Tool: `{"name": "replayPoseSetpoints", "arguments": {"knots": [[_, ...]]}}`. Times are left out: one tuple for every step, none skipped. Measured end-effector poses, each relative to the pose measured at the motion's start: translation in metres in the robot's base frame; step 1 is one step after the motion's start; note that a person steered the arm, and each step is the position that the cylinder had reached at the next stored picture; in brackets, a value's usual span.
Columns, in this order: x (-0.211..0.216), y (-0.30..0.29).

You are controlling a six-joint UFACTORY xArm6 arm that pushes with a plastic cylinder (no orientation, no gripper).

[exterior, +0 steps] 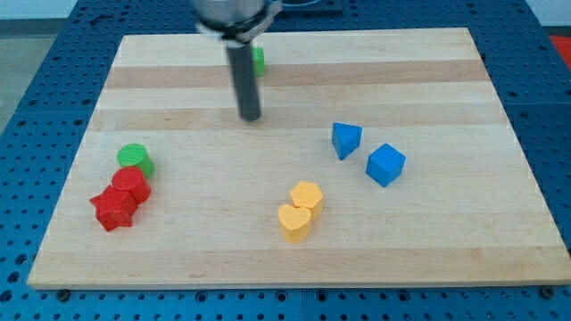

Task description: Slide the green star to the red circle

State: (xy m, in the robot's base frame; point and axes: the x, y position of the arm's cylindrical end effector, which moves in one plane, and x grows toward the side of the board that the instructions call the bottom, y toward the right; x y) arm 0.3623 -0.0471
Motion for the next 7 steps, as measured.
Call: {"name": "replayPoseSetpoints", "arguments": {"knots": [[-0.053,0.030],[-0.109,0.031],[-0.119,-0.010],[-0.087,-0.048],[-0.055,-0.074],[-0.023,-0.074],[-0.016,-0.047]]}}
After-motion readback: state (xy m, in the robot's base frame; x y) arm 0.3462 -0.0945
